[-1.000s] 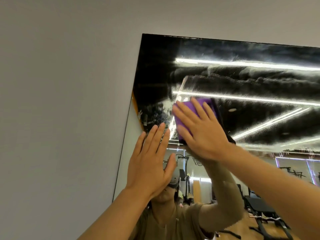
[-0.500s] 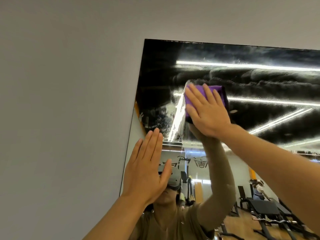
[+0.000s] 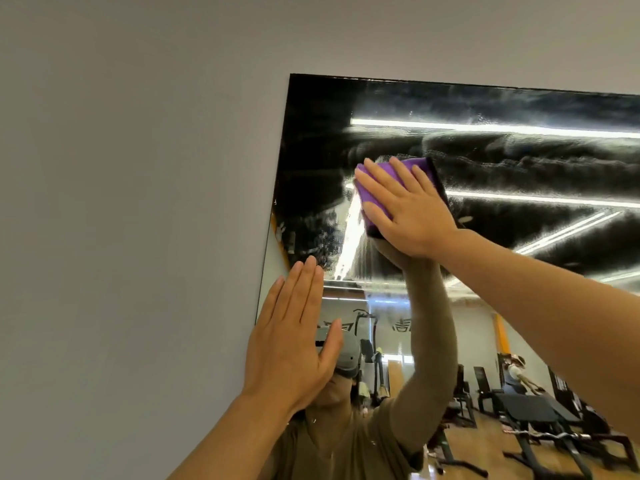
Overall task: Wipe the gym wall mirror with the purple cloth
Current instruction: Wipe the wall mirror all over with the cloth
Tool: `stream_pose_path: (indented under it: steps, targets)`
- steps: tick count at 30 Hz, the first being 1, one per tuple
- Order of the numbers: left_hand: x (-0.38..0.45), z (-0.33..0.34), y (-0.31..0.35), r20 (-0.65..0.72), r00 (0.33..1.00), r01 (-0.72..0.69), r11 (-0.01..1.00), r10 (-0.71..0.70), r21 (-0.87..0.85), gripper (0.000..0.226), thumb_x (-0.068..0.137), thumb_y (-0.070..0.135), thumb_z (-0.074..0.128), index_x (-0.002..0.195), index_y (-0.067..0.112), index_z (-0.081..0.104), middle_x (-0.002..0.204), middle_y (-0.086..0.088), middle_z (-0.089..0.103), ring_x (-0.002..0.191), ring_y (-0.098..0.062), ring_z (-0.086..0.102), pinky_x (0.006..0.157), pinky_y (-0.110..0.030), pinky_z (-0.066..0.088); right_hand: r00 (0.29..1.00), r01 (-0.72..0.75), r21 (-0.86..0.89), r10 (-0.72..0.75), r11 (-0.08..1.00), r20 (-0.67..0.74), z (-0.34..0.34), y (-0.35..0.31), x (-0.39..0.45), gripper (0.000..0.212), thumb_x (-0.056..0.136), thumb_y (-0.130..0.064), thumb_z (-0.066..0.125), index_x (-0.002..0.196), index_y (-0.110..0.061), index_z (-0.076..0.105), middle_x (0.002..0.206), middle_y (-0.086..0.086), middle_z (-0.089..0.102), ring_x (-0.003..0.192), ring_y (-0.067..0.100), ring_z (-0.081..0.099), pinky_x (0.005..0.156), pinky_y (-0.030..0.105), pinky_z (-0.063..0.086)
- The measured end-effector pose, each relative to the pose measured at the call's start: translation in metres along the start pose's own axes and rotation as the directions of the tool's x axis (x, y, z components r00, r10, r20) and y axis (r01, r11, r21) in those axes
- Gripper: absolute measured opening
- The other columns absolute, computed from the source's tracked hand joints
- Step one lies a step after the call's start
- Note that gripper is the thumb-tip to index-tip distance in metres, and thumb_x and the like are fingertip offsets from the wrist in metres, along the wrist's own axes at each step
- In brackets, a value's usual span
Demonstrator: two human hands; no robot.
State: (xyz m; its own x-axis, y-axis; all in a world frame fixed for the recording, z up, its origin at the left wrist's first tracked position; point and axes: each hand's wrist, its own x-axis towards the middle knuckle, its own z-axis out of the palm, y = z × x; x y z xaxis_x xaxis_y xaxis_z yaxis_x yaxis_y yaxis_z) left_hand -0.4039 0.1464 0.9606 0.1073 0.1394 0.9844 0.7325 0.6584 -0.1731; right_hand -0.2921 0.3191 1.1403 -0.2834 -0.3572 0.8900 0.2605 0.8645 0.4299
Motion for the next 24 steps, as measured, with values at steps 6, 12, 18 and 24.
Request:
stream_pose_path:
  steps: [6, 12, 18, 24]
  targets:
    - [-0.003, -0.003, -0.002, 0.000, 1.000, 0.012, 1.000, -0.012, 0.002, 0.070, 0.102, 0.052, 0.028, 0.161, 0.015, 0.018, 0.168, -0.003, 0.016, 0.155, -0.015, 0.011, 0.124, -0.030, 0.005, 0.945, 0.322, 0.010, -0.322, 0.947, 0.060, 0.009, -0.036, -0.040, 0.060, 0.104, -0.054, 0.016, 0.160, -0.036, 0.013, 0.168, -0.013, 0.008, 0.156, 0.022, -0.006, 0.125, 0.046, -0.006]
    - [-0.014, -0.010, -0.012, 0.002, 1.000, 0.007, 1.000, -0.007, -0.008, 0.069, 0.105, 0.057, 0.015, 0.161, 0.017, 0.017, 0.167, -0.002, 0.018, 0.154, -0.014, 0.012, 0.124, -0.030, 0.003, 0.794, 0.596, 0.003, -0.589, 0.803, 0.153, 0.006, -0.023, -0.048, 0.056, 0.107, -0.053, 0.018, 0.161, -0.037, 0.014, 0.167, -0.016, 0.007, 0.156, 0.017, -0.008, 0.125, 0.041, -0.011]
    - [-0.016, -0.009, -0.013, -0.010, 1.000, 0.010, 0.999, -0.010, -0.032, 0.069, 0.104, 0.054, 0.022, 0.160, 0.014, 0.021, 0.167, -0.003, 0.019, 0.154, -0.016, 0.014, 0.122, -0.033, 0.011, 0.983, 0.176, -0.005, -0.175, 0.984, 0.047, -0.001, -0.027, 0.017, 0.067, 0.096, -0.060, 0.002, 0.159, -0.038, 0.008, 0.166, -0.015, 0.003, 0.156, 0.024, -0.002, 0.124, 0.040, -0.010]
    - [-0.022, -0.006, -0.014, -0.059, 0.997, 0.048, 0.997, -0.052, -0.066, 0.071, 0.100, 0.048, 0.035, 0.159, 0.012, 0.023, 0.165, -0.006, 0.025, 0.153, -0.017, 0.017, 0.123, -0.033, 0.011, 0.909, 0.408, 0.007, -0.407, 0.913, 0.093, 0.013, -0.070, -0.005, 0.056, 0.105, -0.054, 0.015, 0.159, -0.041, 0.006, 0.165, -0.018, -0.001, 0.154, 0.020, -0.014, 0.123, 0.041, -0.016]
